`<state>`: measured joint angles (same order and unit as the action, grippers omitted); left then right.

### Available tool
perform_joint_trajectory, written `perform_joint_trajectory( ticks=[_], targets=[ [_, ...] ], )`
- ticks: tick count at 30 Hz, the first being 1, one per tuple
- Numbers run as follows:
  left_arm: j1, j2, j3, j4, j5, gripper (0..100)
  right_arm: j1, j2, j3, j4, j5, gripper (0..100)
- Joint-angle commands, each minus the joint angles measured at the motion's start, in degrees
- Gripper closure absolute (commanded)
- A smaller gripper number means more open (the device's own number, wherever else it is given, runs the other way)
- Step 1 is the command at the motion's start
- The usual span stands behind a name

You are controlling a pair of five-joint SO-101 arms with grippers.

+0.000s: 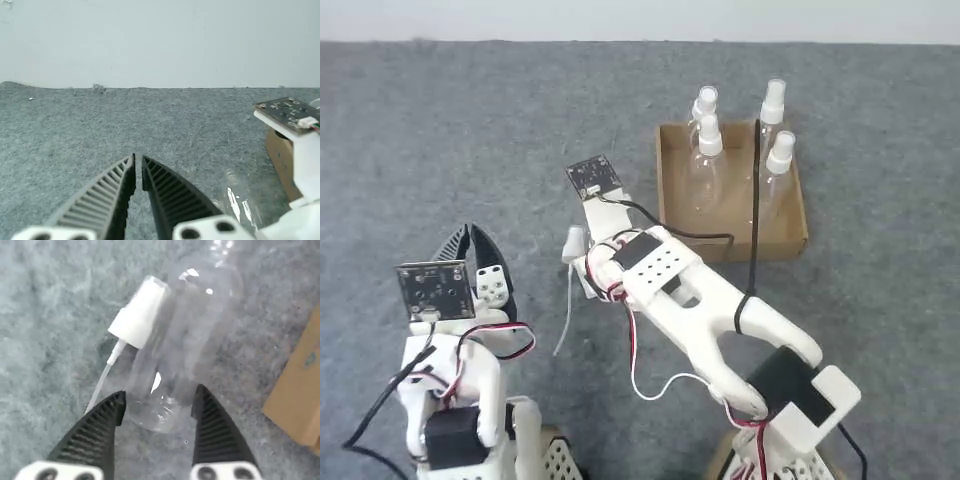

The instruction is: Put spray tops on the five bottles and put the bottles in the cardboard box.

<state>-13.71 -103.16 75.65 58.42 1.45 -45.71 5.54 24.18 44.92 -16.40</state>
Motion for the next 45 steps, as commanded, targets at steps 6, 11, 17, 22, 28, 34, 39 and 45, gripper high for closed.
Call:
perform_joint_trajectory(
  ticks=[6,11,17,22,28,34,39,45],
  targets=[
    [0.09,-0.97,-2.33,-0.44,0.53,99,-0.4,-9.71,-6.42,6.11,6.15,96.6],
    [0.09,-0.97,-2.33,-0.44,0.53,99,-0.4,-8.22,-12.57,6.02,8.35,96.6],
    [0.09,-0.97,-2.33,-0.35,0.53,99,-0.48,3.21,-20.31,5.93,9.76,85.3],
    [0.09,-0.97,-2.33,-0.35,0.53,99,-0.48,12.62,-24.88,6.29,9.85,75.3],
    [0.09,-0.97,-2.33,-0.35,0.53,99,-0.48,16.31,-24.0,6.46,9.32,76.8],
    [0.09,-0.79,-1.36,-1.67,0.53,99,-0.48,15.6,-23.38,6.55,9.41,99.8],
    [-0.18,-0.7,-1.19,-1.93,0.53,99,-0.57,6.9,-22.77,15.34,9.85,99.5],
    [0.0,-0.53,-1.89,-1.93,0.53,99,1.89,-9.27,-25.85,33.36,13.71,99.3]
  ],
)
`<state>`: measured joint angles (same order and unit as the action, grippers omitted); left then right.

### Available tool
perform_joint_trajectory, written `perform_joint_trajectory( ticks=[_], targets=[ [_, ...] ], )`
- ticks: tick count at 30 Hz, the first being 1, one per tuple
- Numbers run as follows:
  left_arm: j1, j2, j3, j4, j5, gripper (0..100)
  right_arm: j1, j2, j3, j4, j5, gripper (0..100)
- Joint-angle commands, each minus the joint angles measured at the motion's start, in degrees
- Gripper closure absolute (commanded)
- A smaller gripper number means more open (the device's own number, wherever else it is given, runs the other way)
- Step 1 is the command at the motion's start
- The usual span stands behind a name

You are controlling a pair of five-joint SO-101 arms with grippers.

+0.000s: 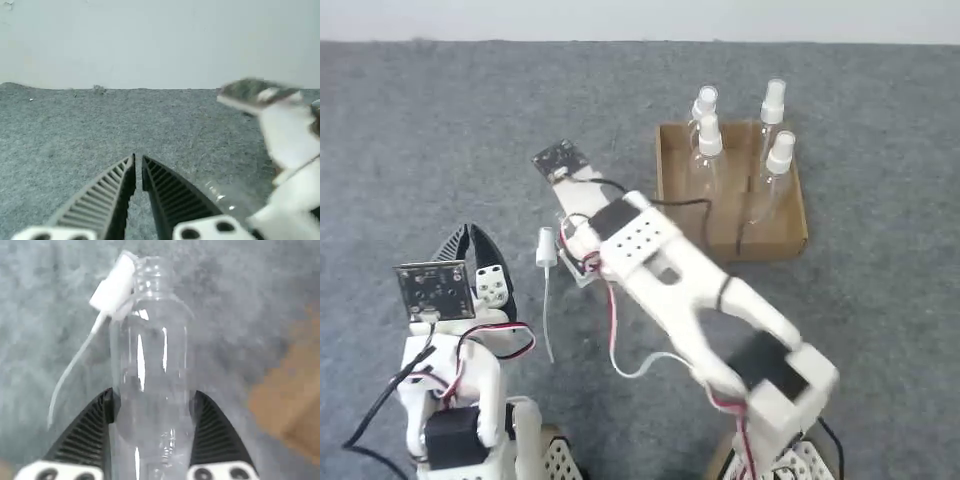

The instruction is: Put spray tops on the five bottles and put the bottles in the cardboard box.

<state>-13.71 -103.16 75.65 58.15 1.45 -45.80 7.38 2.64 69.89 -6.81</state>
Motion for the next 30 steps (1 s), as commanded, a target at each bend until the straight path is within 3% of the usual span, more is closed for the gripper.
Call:
perform_joint_trajectory(
  ticks=[1,5,9,14,17,24,30],
  targets=[
    [0.09,-0.53,-2.24,-1.49,0.53,99,2.86,-13.32,-5.36,11.12,7.3,99.3],
    [0.18,2.73,-4.26,-1.58,0.18,99,6.99,-20.97,-9.85,22.11,11.96,99.3],
    [2.81,16.0,-10.95,-1.14,0.0,99,10.95,-25.71,-12.92,31.69,17.76,99.3],
    [5.36,32.18,-19.91,-0.88,-0.18,99,18.59,-30.29,-10.29,33.1,22.86,99.3],
    [5.71,41.05,-22.9,-1.14,-0.26,98,27.12,-32.84,-5.45,33.01,27.34,99.3],
    [5.71,62.24,-30.37,-1.32,-5.36,86,50.68,-39.87,6.95,32.22,44.04,99.3],
    [5.71,80.18,-37.58,-1.32,-8.18,86,70.02,-41.01,23.21,15.43,53.63,99.3]
  ],
)
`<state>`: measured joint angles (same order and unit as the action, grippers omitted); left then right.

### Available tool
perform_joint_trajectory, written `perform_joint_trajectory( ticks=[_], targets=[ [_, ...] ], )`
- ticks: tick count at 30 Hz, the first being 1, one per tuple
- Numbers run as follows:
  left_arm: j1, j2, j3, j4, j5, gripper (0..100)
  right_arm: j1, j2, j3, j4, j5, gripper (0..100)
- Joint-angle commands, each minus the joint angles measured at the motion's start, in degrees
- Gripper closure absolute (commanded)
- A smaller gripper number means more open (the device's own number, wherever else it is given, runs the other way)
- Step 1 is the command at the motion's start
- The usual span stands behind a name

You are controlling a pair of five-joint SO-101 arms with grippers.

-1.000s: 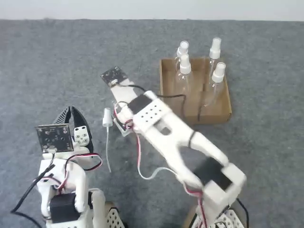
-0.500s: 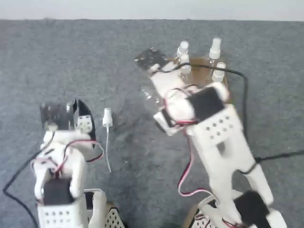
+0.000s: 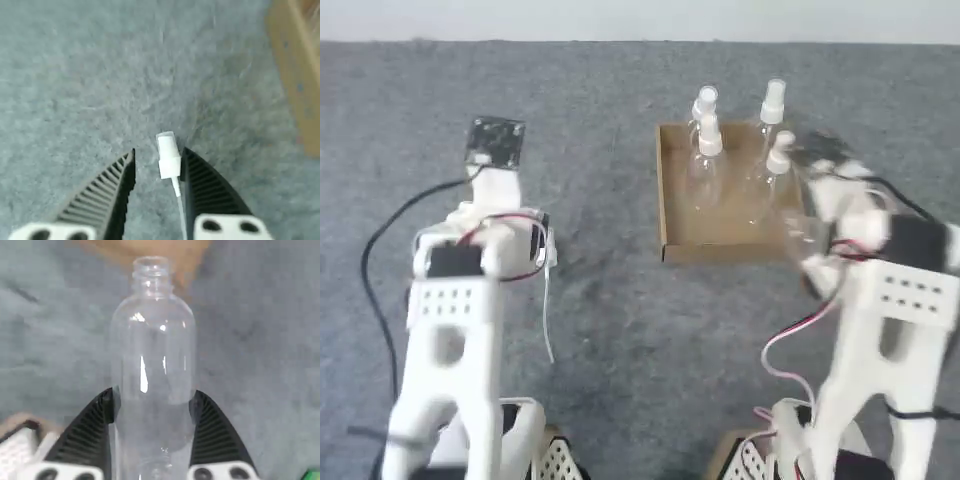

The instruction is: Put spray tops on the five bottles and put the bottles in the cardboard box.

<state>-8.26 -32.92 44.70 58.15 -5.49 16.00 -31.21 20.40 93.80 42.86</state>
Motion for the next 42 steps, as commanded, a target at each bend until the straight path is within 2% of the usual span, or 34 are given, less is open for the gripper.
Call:
perform_joint_trajectory(
  ticks=[1,8,12,17,20,22,27,36,39,42],
  targets=[
    [0.26,12.84,-7.87,-1.23,-1.14,86,10.33,-2.42,8.62,-12.18,4.66,99.3],
    [0.18,30.68,-16.13,-2.9,-0.35,86,17.8,-2.42,24.62,-33.27,6.42,99.3],
    [0.35,38.42,-19.47,-4.04,0.88,86,20.35,-1.54,27.87,-38.02,6.42,99.2],
    [0.26,45.63,-22.73,-4.04,0.88,86,21.41,6.55,27.87,-43.21,6.07,99.2],
    [0.26,46.24,-22.73,-3.96,0.88,93,21.49,12.62,27.34,-46.73,5.8,99.1],
    [0.26,45.1,-22.73,-3.78,0.62,99,21.67,16.04,25.93,-48.4,3.69,98.9],
    [1.41,36.92,-20.88,-1.49,0.79,99,22.73,22.02,20.57,-48.48,1.14,98.3],
    [10.02,11.34,-6.99,0.62,2.29,99,22.37,22.9,19.96,-46.55,1.23,71.9],
    [10.81,5.63,-3.3,0.44,2.64,99,20.79,22.73,18.11,-45.14,1.05,68.8],
    [10.46,1.76,-1.1,0.44,2.73,99,18.15,23.08,10.73,-36.7,0.97,68.8]
  ],
)
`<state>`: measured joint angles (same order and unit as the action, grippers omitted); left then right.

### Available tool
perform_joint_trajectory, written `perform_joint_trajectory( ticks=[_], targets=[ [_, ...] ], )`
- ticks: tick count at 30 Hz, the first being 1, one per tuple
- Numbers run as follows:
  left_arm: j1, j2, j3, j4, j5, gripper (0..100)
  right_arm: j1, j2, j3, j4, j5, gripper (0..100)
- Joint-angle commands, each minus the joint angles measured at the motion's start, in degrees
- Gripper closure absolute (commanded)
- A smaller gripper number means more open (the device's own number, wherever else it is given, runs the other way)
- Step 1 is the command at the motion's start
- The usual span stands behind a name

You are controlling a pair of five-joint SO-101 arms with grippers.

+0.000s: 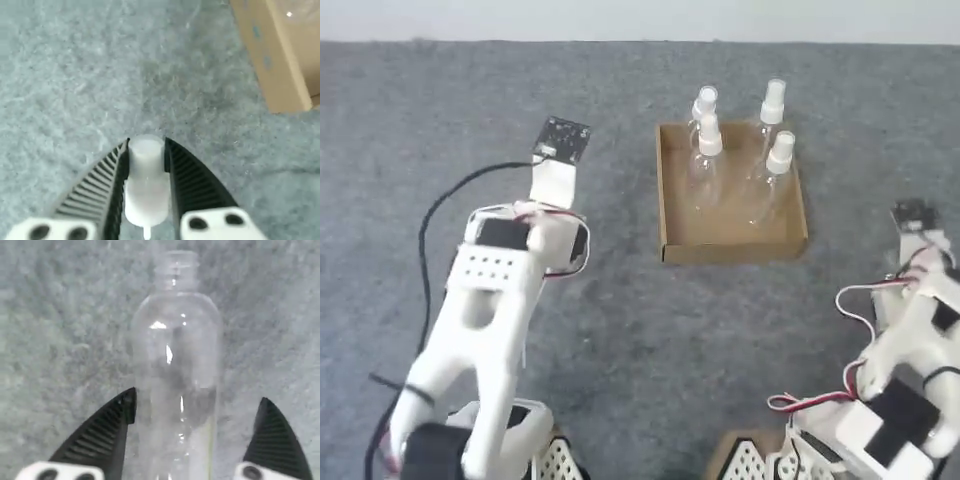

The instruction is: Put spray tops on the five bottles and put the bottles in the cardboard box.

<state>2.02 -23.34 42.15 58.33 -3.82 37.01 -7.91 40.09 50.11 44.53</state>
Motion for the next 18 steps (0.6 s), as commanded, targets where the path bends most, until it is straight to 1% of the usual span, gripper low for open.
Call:
perform_joint_trajectory(
  ticks=[1,3,6,10,12,14,18],
  targets=[
    [0.18,-8.7,2.24,0.26,1.05,99,-4.0,0.04,-12.4,10.95,-0.7,68.8],
    [0.18,-10.02,3.74,0.0,0.97,99,-6.2,0.66,-18.37,17.1,-1.41,68.8],
    [0.18,-11.16,6.29,-2.55,0.97,99,-8.84,3.82,-25.32,20.53,-5.01,68.9],
    [0.18,-11.25,8.13,-3.78,0.88,99,-8.92,11.65,-29.01,20.88,-5.8,73.1],
    [0.18,-11.16,8.13,-3.87,0.88,99,-8.92,15.6,-29.89,20.88,-4.48,74.7],
    [0.18,-11.16,8.04,-3.87,0.88,99,-8.75,18.86,-30.77,20.7,-4.31,74.6],
    [0.18,-11.16,8.13,-3.87,0.88,99,-6.2,23.16,-32.88,20.26,-4.04,74.9]
  ],
)
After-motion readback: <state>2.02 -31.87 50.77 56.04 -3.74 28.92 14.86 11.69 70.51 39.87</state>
